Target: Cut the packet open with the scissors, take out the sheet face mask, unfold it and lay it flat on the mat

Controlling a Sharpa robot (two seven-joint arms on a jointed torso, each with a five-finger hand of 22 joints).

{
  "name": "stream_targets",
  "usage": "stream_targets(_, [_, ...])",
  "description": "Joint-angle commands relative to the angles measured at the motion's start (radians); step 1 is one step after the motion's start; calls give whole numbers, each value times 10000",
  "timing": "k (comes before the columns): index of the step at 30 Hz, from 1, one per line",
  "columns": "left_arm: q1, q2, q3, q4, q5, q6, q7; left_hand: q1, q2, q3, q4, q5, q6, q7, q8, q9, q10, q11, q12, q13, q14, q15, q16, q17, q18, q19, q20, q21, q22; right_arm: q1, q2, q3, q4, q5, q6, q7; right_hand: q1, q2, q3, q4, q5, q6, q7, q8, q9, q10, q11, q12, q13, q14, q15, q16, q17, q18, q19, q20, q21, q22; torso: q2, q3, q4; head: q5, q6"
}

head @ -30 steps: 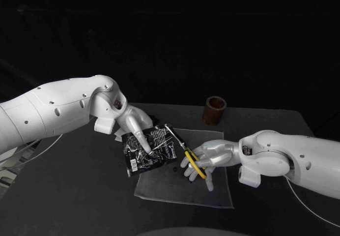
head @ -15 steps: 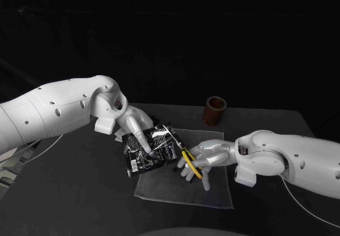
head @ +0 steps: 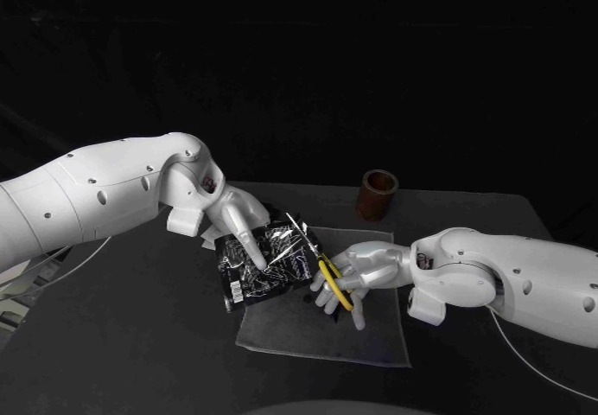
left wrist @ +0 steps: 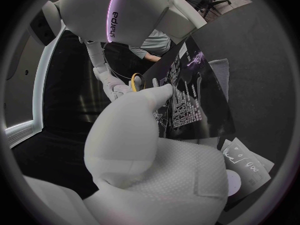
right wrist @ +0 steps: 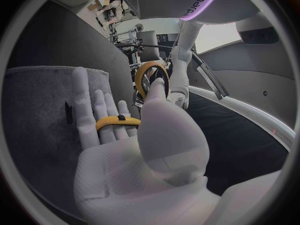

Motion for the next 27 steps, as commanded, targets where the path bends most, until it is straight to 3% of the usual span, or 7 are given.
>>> stream_targets(1, [-1, 23, -2, 28, 7, 2039, -4, -9, 80, 18, -69, 42, 50, 5, 29, 1787, 51, -57, 35, 8, 20, -57, -13, 9, 141, -23, -66, 67, 14, 5, 29, 31, -54, 170, -254, 352, 36, 146, -112, -7, -35, 131, 1399, 82, -41, 205, 55, 70, -21, 138, -4, 70, -30, 87, 97, 4, 72, -15, -1, 1, -9, -15, 13])
stream_targets(9, [-1, 30, -2, 25, 7, 2032, -11, -9, 80, 18, -69, 42, 50, 5, 29, 1787, 51, -57, 35, 8, 20, -57, -13, 9, 141, -23, -66, 67, 14, 9, 99, 43, -180, 177, -273, 301, 120, 445, -411, -138, -39, 501, 1352, 229, -221, 669, -39, 242, -25, 566, -113, 300, -106, 84, 189, -86, 69, -51, -4, 1, -1, -30, 2])
stream_targets(15, [-1, 40, -2, 21, 8, 2022, -17, -9, 80, 18, -69, 42, 50, 5, 29, 1787, 51, -57, 35, 8, 20, -57, -13, 9, 141, -23, -66, 67, 14, 12, 136, 45, -198, 94, -162, 207, 198, 776, -601, -341, -31, 1343, 1077, 439, -479, 1601, -328, 519, -17, 1525, -388, 744, -143, 100, 367, -341, 33, -110, -3, -4, -5, -31, -38])
stream_targets(18, [-1, 35, -2, 19, 3, 2016, -20, -9, 80, 18, -69, 42, 50, 5, 29, 1787, 51, -57, 35, 8, 20, -57, -13, 9, 141, -23, -66, 67, 14, 13, 127, 45, -208, 40, -165, 172, 231, 920, -599, -425, -27, 1946, 817, 588, -563, 2335, -578, 723, 53, 2235, -620, 1045, -51, 107, 500, -546, 15, -135, -3, -5, 0, -33, -64])
stream_targets(23, [0, 25, -2, 16, -24, 1998, -14, -9, 80, 18, -69, 42, 50, 5, 29, 1787, 51, -57, 35, 8, 20, -57, -13, 9, 141, -23, -66, 67, 14, 14, 100, 45, -226, 16, -415, 209, 316, 1424, -584, -530, -32, 3269, 219, 851, -583, 3911, -1163, 1016, 243, 3538, -1161, 1516, 242, 98, 930, -1022, -42, -194, 0, -2, -4, -15, -130])
stream_targets(24, [0, 23, -2, 16, -28, 1992, -13, -9, 80, 18, -69, 42, 50, 5, 29, 1787, 51, -57, 35, 8, 20, -57, -13, 9, 141, -23, -66, 67, 14, 14, 91, 45, -234, 28, -514, 235, 408, 1626, -575, -581, -28, 3745, -13, 989, -505, 4524, -1396, 1161, 358, 3955, -1349, 1668, 379, 103, 1174, -1196, 19, -171, 1, -2, -2, -15, -135])
stream_targets(27, [0, 19, -2, 13, -43, 1971, -8, -9, 80, 18, -69, 42, 50, 5, 29, 1787, 51, -57, 35, 8, 20, -57, -13, 9, 141, -23, -66, 67, 14, 14, 63, 46, -269, 83, -772, 286, 555, 1844, -386, -552, -32, 4478, -440, 1265, -262, 5542, -1805, 1429, 617, 4675, -1709, 1947, 683, 97, 1648, -1539, 253, -56, -3, -3, -1, -23, -140])
